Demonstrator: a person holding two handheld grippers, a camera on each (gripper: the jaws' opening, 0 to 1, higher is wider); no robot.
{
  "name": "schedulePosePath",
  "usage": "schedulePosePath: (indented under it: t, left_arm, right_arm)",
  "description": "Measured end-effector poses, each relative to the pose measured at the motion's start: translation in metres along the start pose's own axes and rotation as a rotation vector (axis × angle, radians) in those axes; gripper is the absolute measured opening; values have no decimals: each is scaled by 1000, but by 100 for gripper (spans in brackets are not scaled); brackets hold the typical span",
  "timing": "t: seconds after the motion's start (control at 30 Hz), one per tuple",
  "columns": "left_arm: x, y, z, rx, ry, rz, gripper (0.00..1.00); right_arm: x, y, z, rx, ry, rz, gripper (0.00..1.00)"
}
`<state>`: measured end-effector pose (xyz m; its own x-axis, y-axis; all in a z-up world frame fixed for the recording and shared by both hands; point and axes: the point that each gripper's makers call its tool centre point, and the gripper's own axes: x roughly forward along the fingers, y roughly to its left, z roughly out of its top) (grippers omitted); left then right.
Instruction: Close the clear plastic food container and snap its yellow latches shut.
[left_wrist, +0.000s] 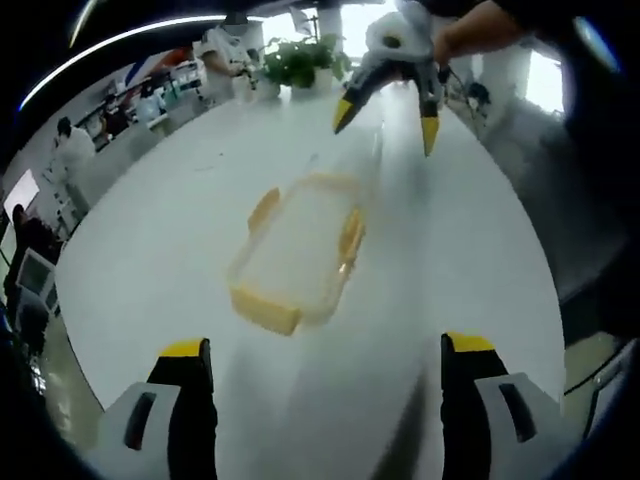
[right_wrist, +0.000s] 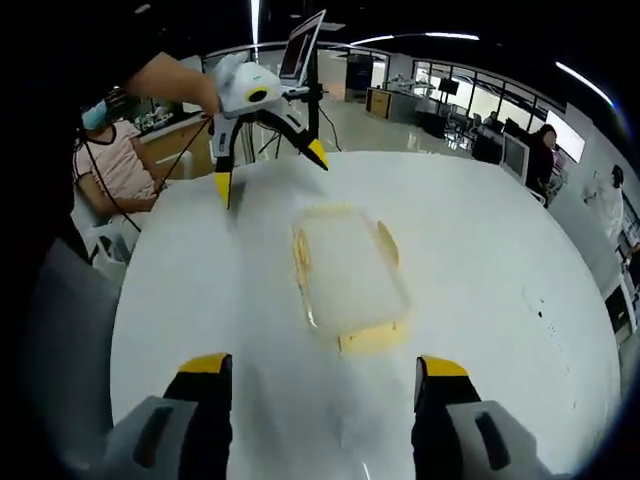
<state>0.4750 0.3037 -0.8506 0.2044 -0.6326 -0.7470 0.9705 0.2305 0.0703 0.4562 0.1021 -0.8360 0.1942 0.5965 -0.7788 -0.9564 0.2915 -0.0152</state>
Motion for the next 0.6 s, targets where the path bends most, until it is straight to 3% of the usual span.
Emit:
schedulePosePath:
  t: [0.3,0.5,0.6]
  left_arm:
    - [10,10,-2,14,4,-47,86]
    - [14,25,0,44,15,-67,71]
    - [18,28,0,63,18,-98,71]
  right_arm:
    - [12,-10,6,-66,33,40,68]
    - [22,-18,3,-78,63,53,67]
    - [25,-19,4,-97,65,67,64]
